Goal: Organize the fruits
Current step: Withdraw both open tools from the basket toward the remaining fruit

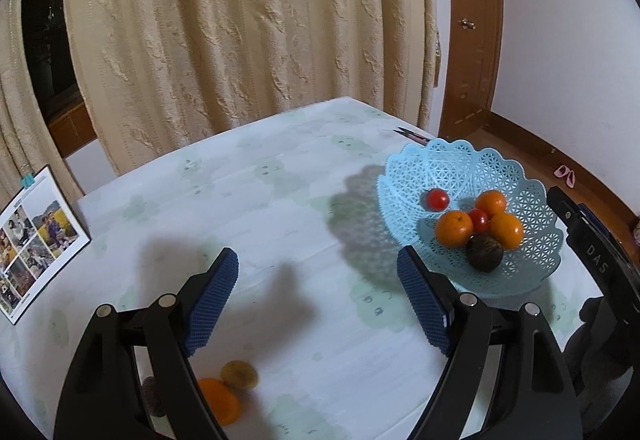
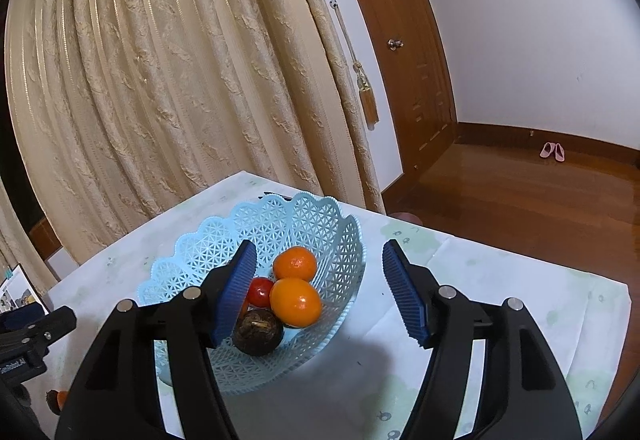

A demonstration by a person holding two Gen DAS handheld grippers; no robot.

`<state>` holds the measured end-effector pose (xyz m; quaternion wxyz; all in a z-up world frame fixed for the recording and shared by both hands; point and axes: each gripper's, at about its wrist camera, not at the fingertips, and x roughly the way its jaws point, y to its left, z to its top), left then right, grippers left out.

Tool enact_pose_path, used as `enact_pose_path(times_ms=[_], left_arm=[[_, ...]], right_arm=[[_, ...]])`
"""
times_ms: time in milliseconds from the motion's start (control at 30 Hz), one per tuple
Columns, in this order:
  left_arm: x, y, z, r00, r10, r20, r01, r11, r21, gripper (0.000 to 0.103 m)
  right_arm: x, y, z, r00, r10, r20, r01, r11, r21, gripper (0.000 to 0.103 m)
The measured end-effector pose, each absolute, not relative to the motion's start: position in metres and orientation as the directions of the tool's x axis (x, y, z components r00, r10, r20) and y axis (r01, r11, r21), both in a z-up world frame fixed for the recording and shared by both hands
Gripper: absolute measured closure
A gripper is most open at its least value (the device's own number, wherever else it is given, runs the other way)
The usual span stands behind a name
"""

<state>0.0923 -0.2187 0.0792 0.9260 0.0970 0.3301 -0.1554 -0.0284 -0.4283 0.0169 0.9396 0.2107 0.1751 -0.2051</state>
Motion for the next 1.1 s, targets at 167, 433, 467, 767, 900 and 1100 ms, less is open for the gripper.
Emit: enact_pose_path(times_ms=[167, 433, 467, 767, 900, 1100], left_arm=[[0.088, -0.202, 0.08, 0.746, -0.2, -0.636, 0.322, 0.943, 0.081, 0.022], [0.082, -0.179, 0.08, 0.756, -0.171, -0.632, 0.286, 0.954, 0.084, 0.022], [0.081, -0.175, 0.081, 0.758, -0.167, -0.63, 0.281, 0.956, 0.085, 0.022], [0.081, -0.134, 0.082, 0.746, -0.157, -0.647, 0.238, 0.97, 0.039, 0.022], [0.084, -0.107, 0.078, 0.726, -0.154, -0.67, 0.203, 0.979, -0.005, 0.022], [0.086, -0.068, 0.064, 0.698, -0.129, -0.705, 0.138, 0.989, -0.045, 0.022]], right_arm=[[-0.033, -0.417, 0.017, 0.859, -0.291, -0.421, 0.439, 0.842, 0.315, 0.036], [-0.036, -0.388, 0.021, 0.879, -0.227, -0.42, 0.375, 0.873, 0.313, 0.036], [-0.036, -0.383, 0.022, 0.882, -0.213, -0.421, 0.361, 0.879, 0.311, 0.036], [-0.028, -0.339, 0.025, 0.889, -0.068, -0.453, 0.228, 0.923, 0.309, 0.031], [-0.023, -0.318, 0.026, 0.886, -0.019, -0.464, 0.171, 0.942, 0.289, 0.031], [-0.015, -0.295, 0.023, 0.871, 0.049, -0.489, 0.105, 0.954, 0.281, 0.031]])
